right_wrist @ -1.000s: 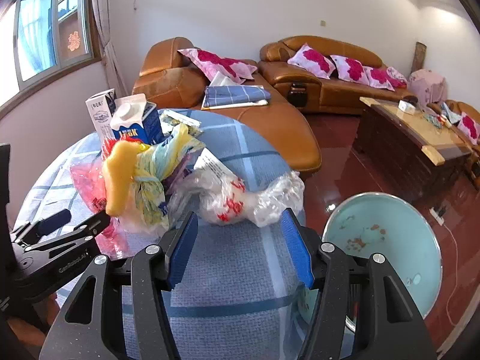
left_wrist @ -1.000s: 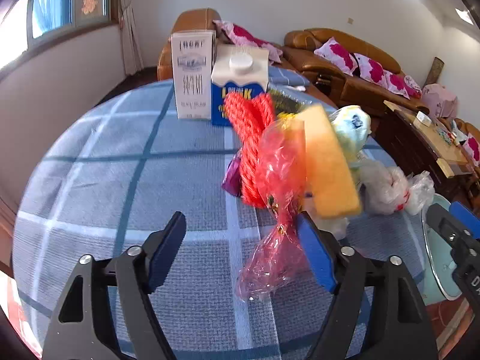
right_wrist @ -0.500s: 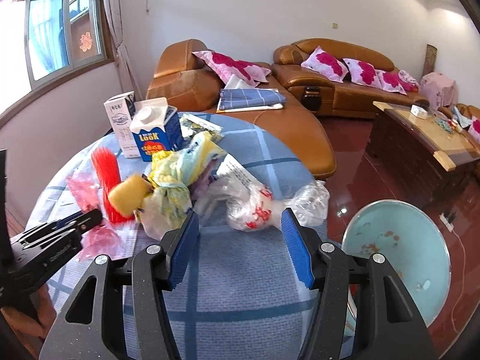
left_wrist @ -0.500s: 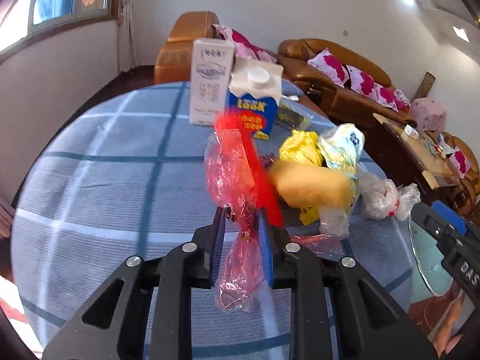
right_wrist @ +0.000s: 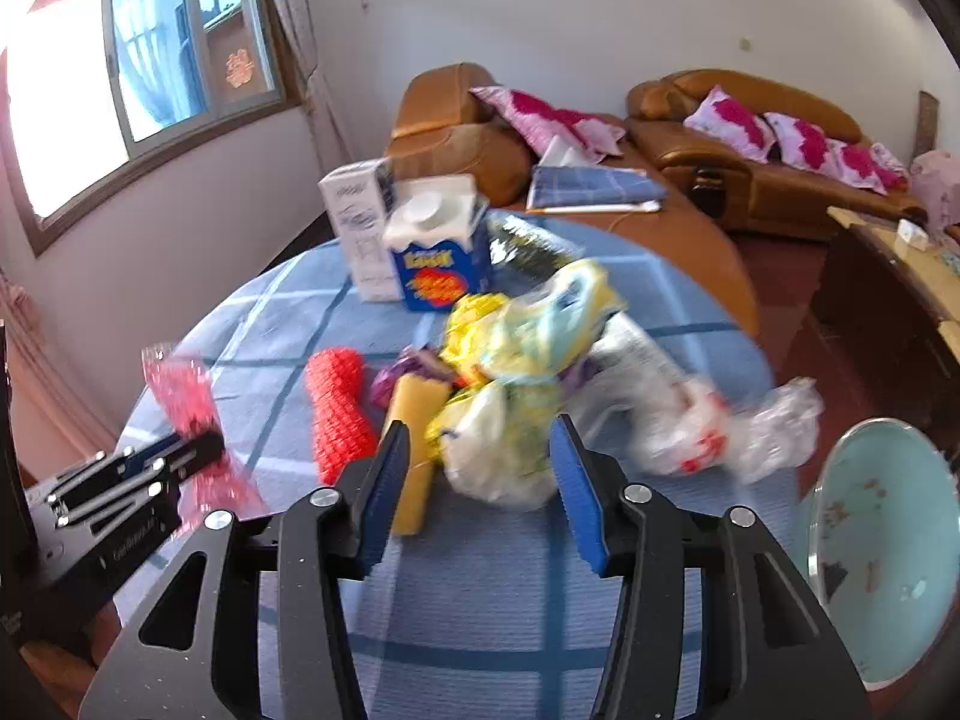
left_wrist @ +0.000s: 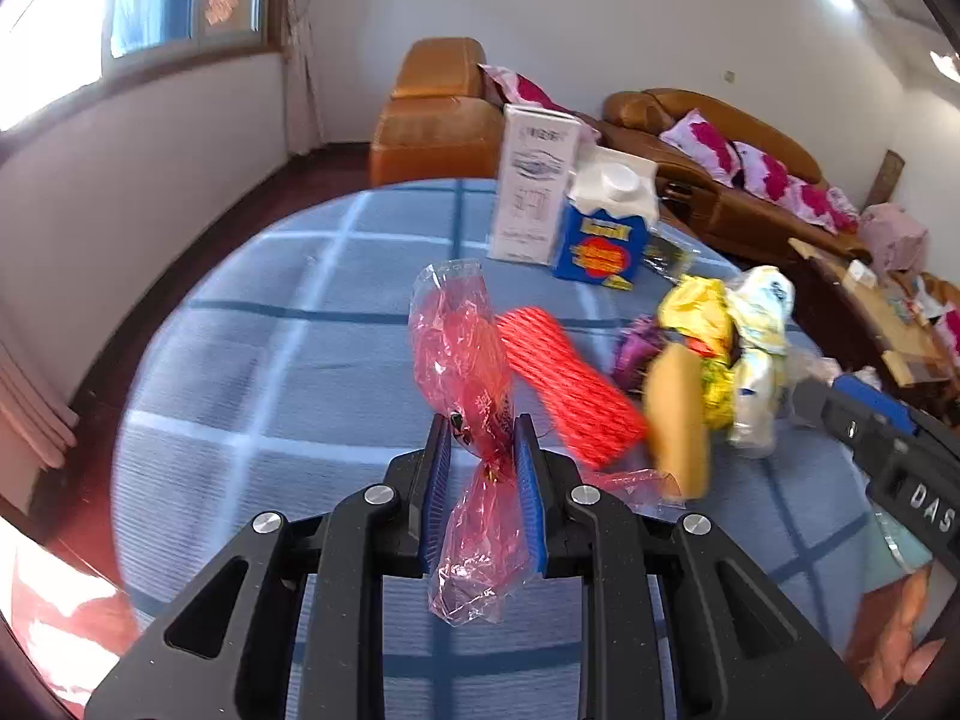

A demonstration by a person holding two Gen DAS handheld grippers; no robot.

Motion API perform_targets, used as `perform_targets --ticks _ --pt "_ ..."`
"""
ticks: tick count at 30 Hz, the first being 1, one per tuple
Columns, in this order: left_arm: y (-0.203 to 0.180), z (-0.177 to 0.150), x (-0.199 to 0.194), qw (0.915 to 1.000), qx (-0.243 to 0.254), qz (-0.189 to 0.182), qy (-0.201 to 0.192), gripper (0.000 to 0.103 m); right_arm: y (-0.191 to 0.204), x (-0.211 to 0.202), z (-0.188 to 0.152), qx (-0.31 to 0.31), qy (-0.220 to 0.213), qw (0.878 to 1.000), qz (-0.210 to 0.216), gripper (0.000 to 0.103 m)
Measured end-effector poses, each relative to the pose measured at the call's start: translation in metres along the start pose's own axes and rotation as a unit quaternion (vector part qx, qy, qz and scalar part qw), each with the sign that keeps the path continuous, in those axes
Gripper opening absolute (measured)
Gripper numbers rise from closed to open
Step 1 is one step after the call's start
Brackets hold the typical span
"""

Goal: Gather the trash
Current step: 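Grasp the pink plastic bag with the left tool while the right tool grasps the yellow sponge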

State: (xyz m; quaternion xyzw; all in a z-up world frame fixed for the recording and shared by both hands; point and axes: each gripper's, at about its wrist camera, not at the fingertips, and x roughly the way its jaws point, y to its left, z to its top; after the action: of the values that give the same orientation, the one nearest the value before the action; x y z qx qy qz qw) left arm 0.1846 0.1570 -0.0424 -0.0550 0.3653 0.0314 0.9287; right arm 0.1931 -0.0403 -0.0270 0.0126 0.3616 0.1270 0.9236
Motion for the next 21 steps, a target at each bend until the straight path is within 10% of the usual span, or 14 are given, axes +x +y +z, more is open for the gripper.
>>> perform_targets --ticks 10,14,21 --pt "0.031 0.001 -0.010 0.9995 -0.024 0.020 0.000 0.022 0.029 0.055 -0.014 0.013 0.077 0.997 0.017 0.048" --pt "0.034 -0.002 -0.011 0.9993 -0.028 0.024 0.005 0.022 0.032 0.069 -0.017 0.013 0.099 0.995 0.025 0.029" --pt "0.024 -0.005 -0.014 0.9994 -0.017 0.031 0.001 0.022 0.031 0.042 -0.022 0.001 0.079 0.995 0.054 0.028"
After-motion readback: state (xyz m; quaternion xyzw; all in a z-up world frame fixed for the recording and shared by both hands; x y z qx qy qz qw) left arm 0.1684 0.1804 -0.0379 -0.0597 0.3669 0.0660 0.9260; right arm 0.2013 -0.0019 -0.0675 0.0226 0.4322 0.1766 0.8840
